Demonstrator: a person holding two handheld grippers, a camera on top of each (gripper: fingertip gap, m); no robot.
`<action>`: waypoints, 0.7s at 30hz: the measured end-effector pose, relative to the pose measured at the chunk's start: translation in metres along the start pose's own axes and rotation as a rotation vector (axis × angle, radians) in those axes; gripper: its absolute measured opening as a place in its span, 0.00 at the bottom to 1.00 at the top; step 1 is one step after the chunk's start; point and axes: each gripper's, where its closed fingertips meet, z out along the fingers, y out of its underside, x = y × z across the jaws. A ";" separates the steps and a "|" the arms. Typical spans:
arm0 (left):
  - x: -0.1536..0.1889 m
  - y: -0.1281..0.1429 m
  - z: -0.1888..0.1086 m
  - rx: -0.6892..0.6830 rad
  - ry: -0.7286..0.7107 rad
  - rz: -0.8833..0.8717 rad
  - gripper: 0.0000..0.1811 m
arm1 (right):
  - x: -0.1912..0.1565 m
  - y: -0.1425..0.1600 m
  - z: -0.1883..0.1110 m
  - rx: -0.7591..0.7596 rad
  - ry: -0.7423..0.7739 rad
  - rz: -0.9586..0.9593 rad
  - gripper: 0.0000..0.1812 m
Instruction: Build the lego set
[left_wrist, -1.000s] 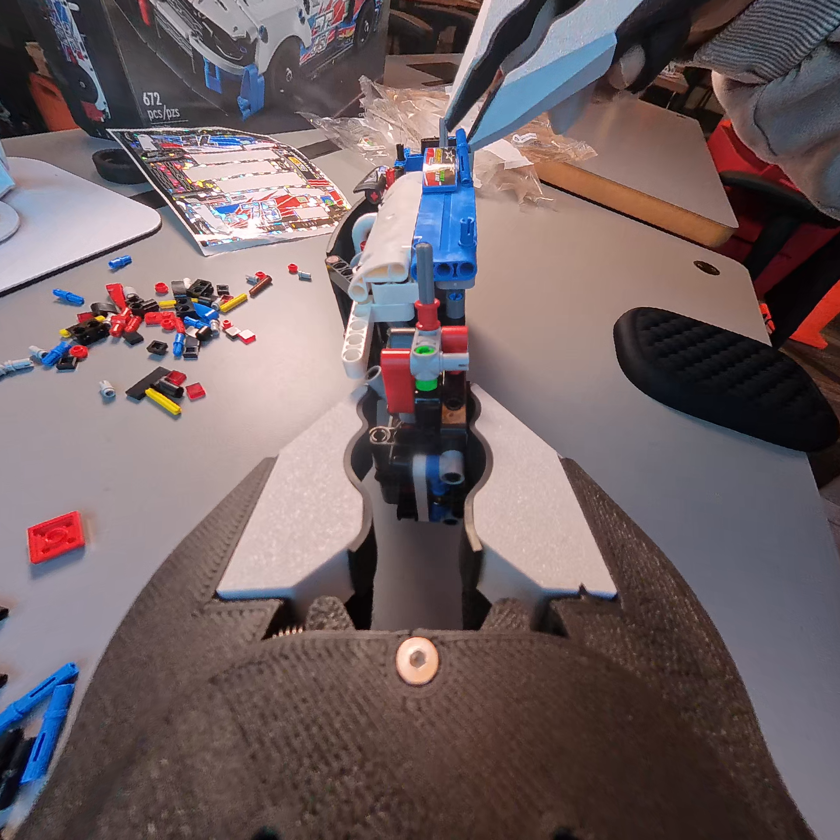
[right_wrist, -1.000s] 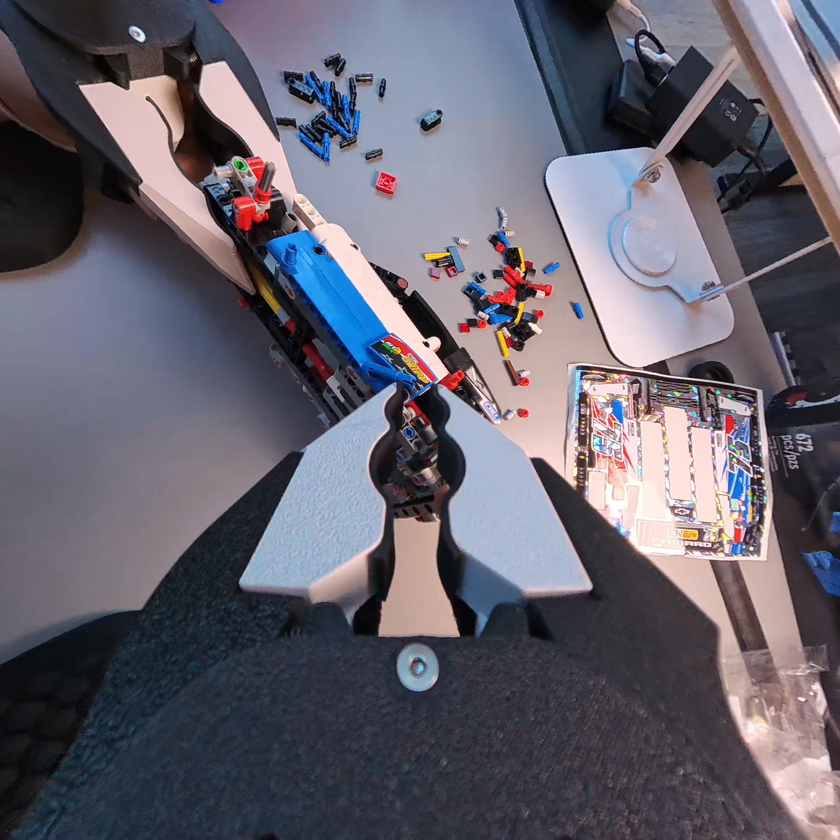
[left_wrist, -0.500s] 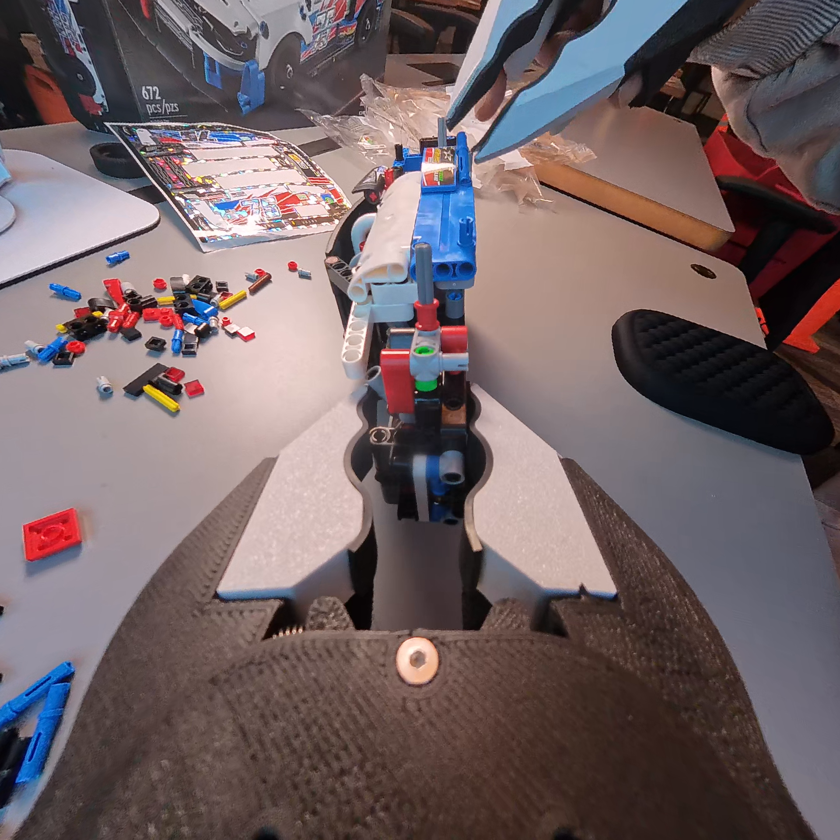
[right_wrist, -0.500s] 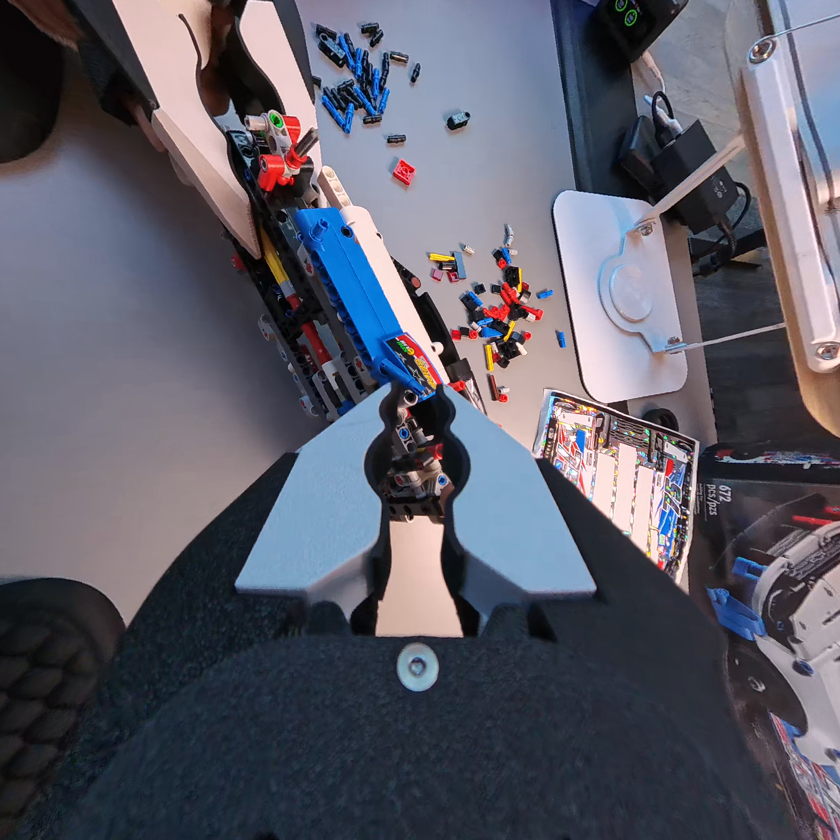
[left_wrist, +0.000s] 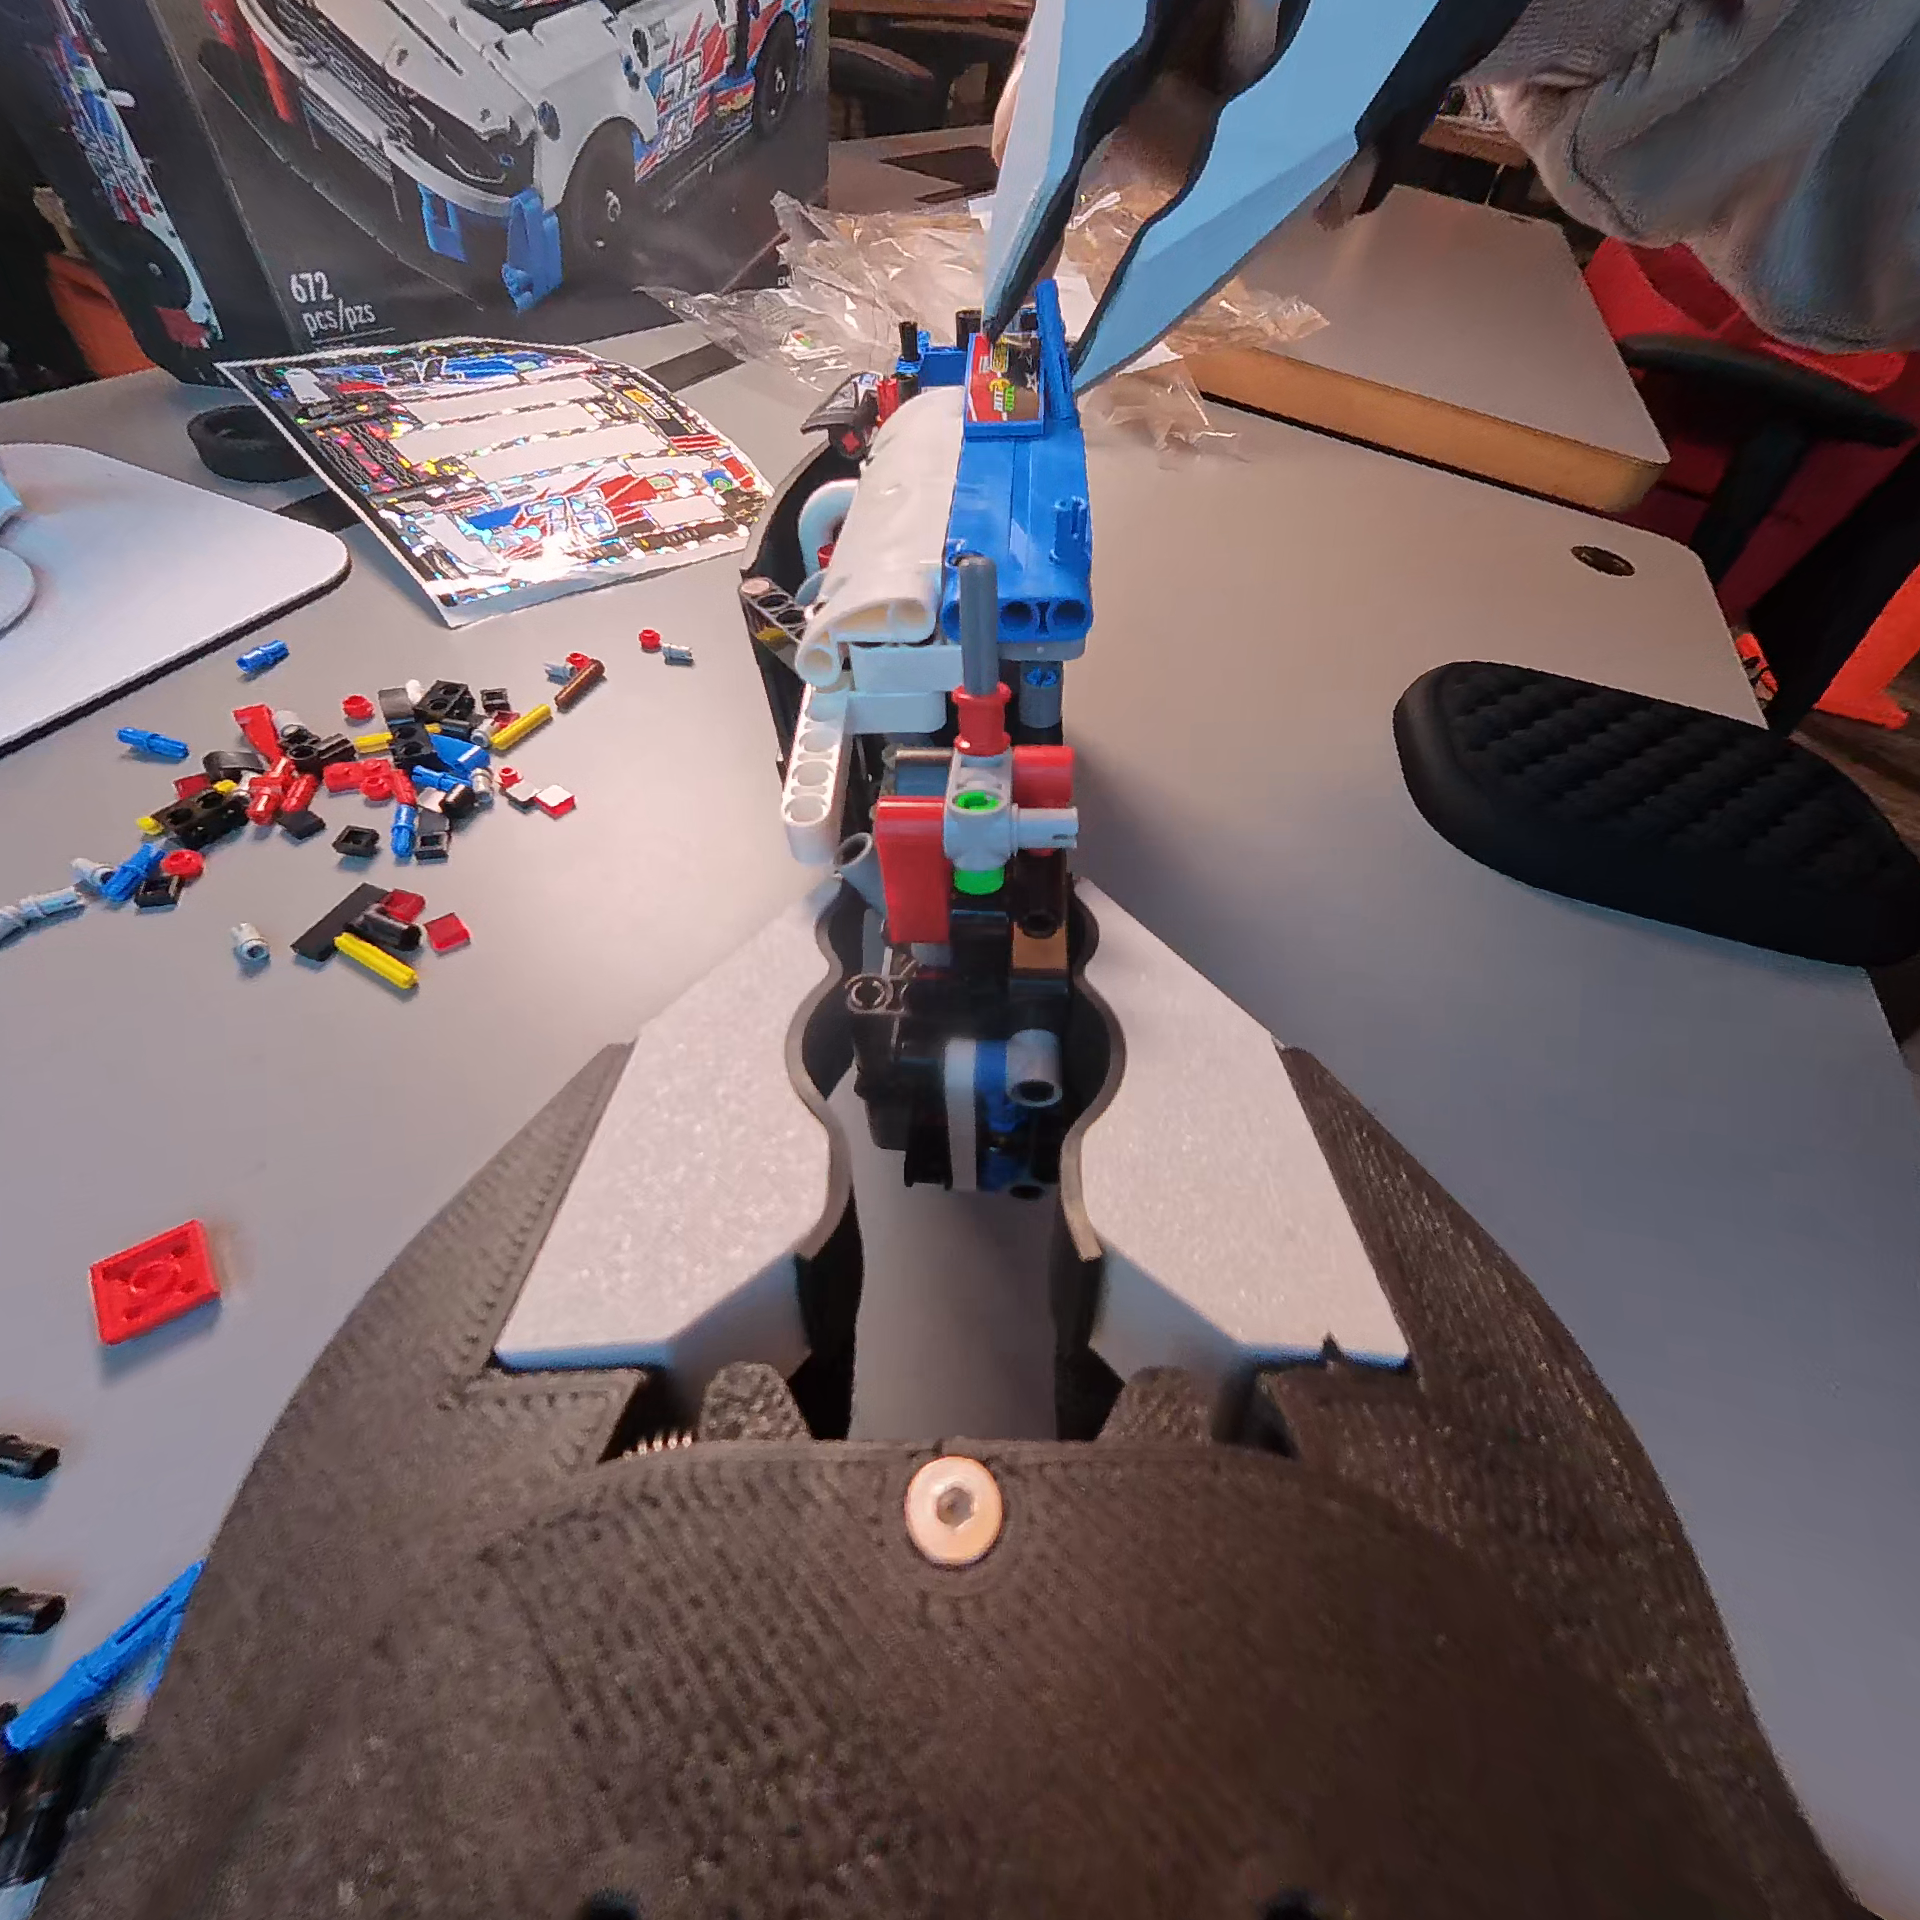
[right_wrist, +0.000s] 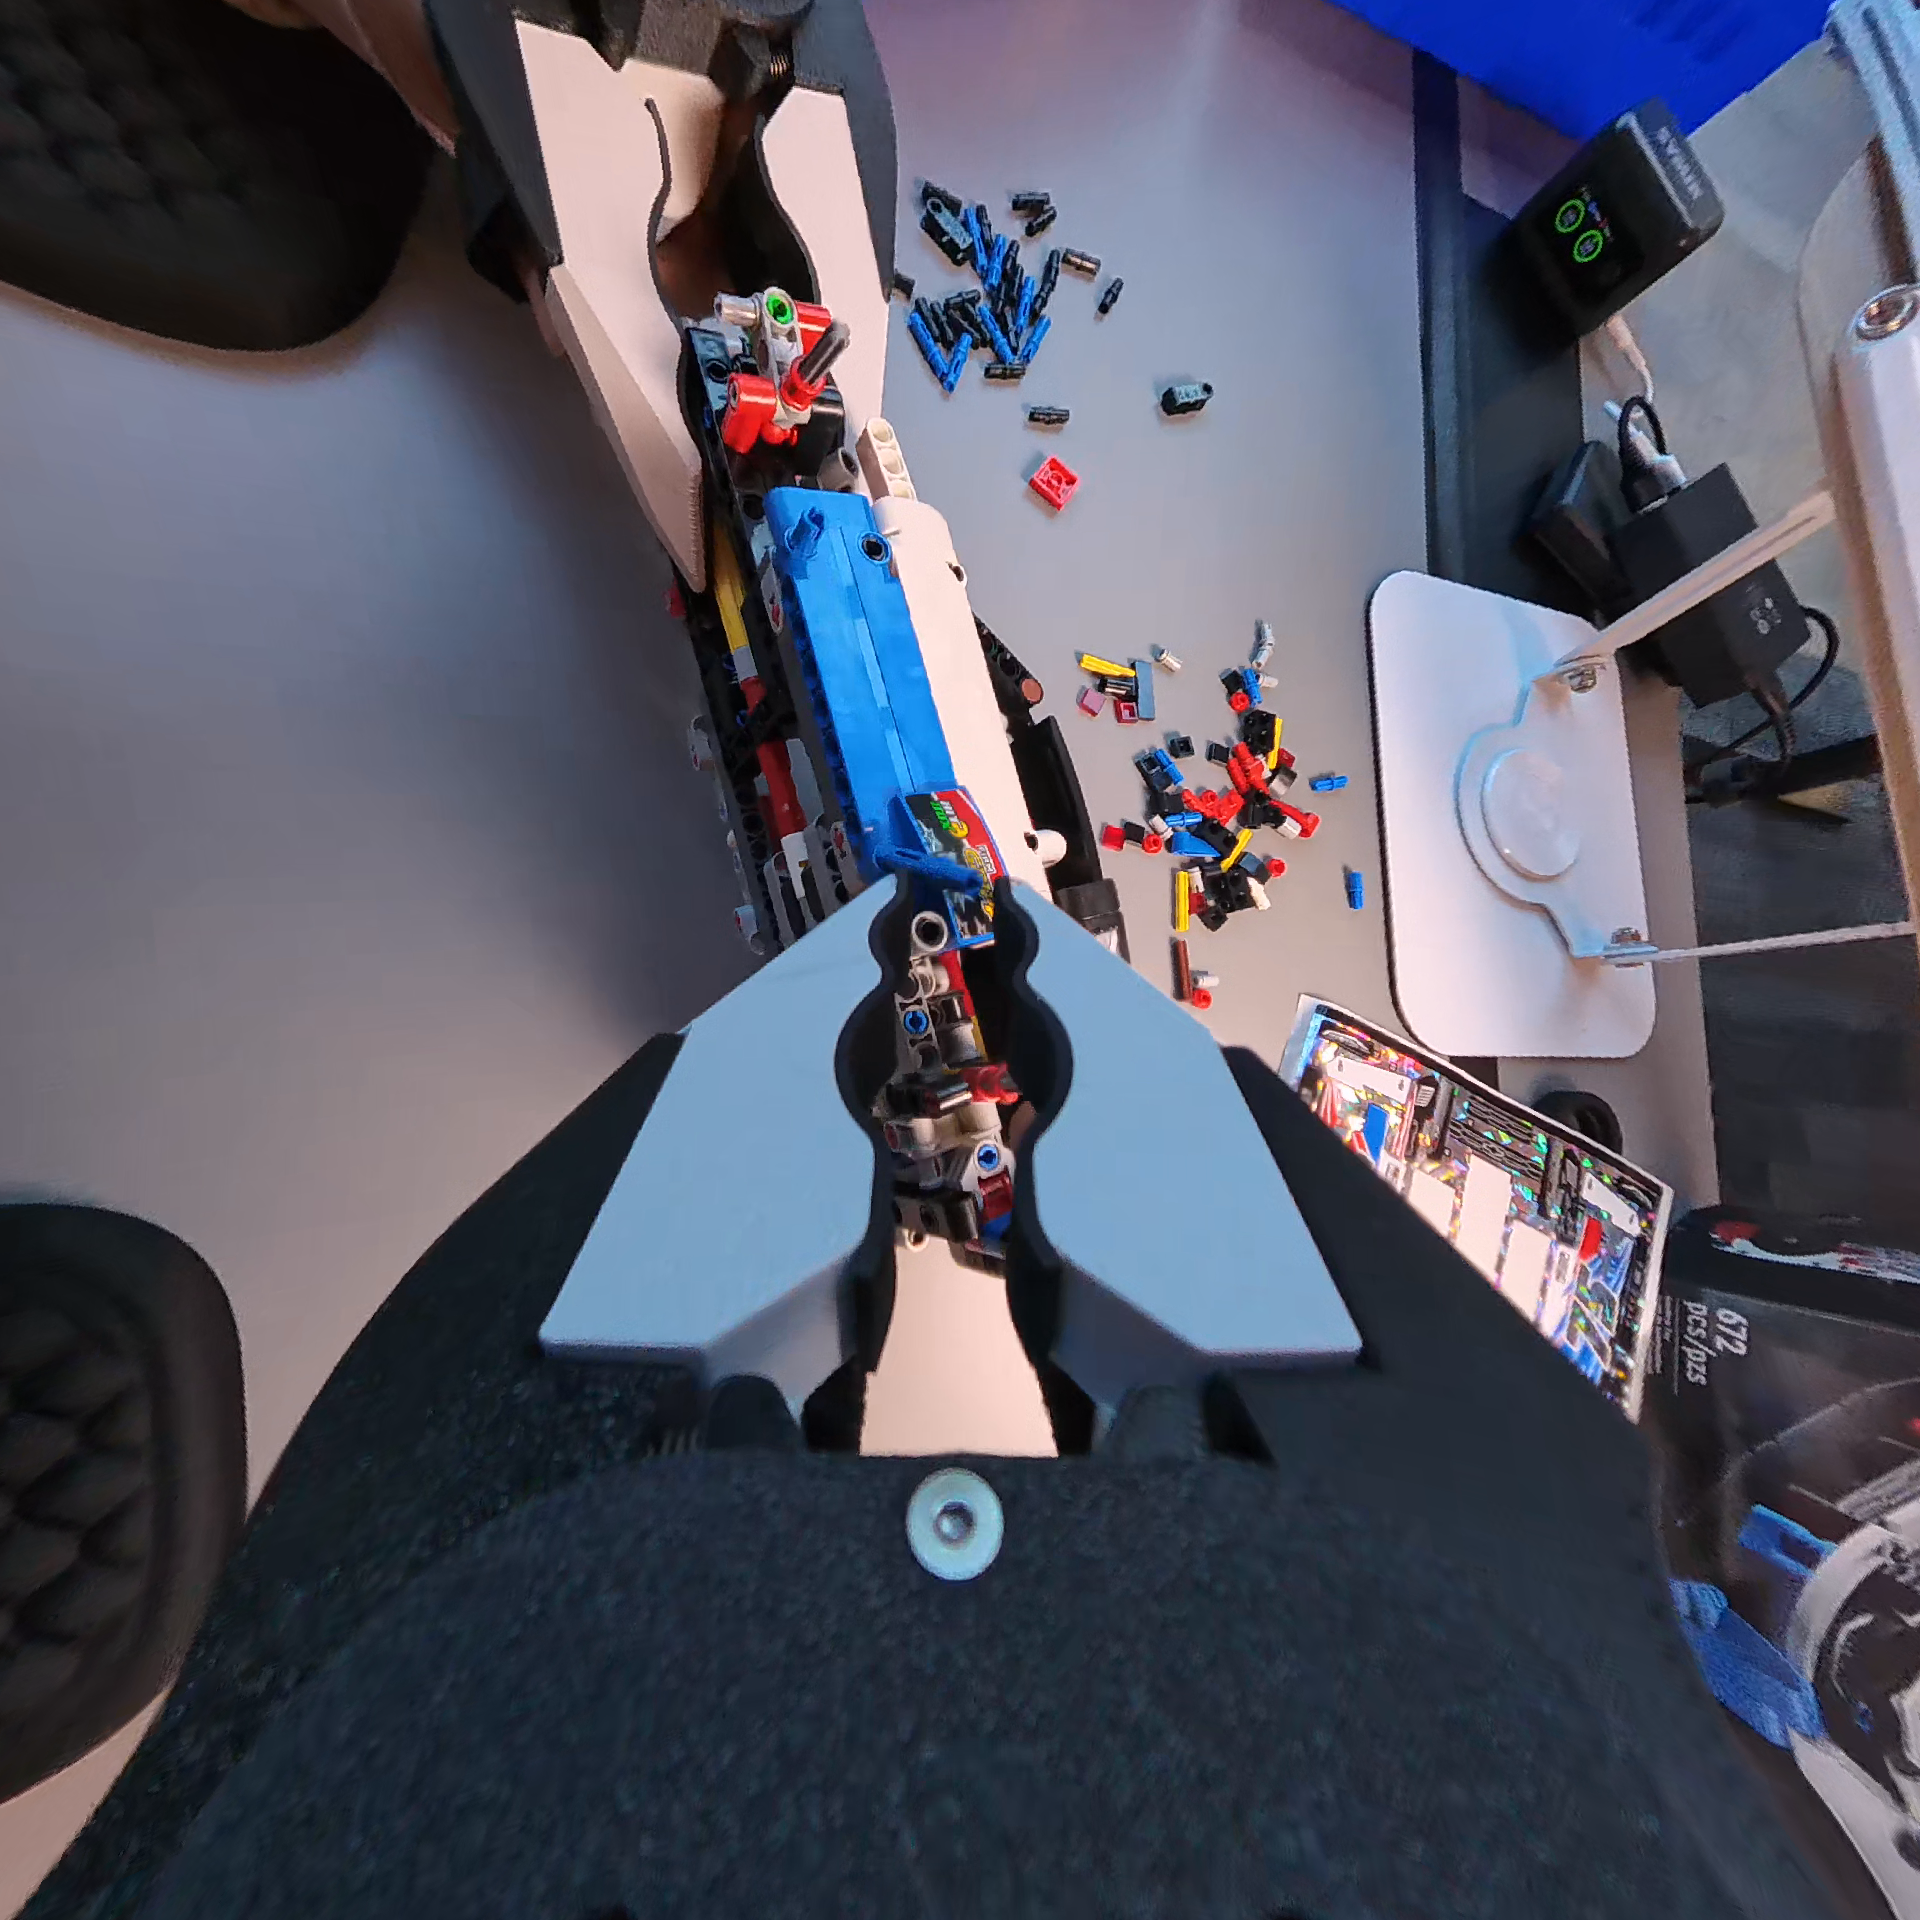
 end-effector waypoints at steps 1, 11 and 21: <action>0.000 0.000 0.000 0.000 0.002 -0.004 0.20 | 0.000 0.000 0.000 0.017 0.005 0.000 0.07; 0.000 0.002 0.001 -0.003 0.012 -0.012 0.20 | -0.001 0.000 0.000 -0.018 -0.044 -0.060 0.08; -0.001 0.003 0.001 -0.011 0.021 -0.017 0.20 | -0.001 -0.002 0.002 -0.121 -0.043 -0.238 0.04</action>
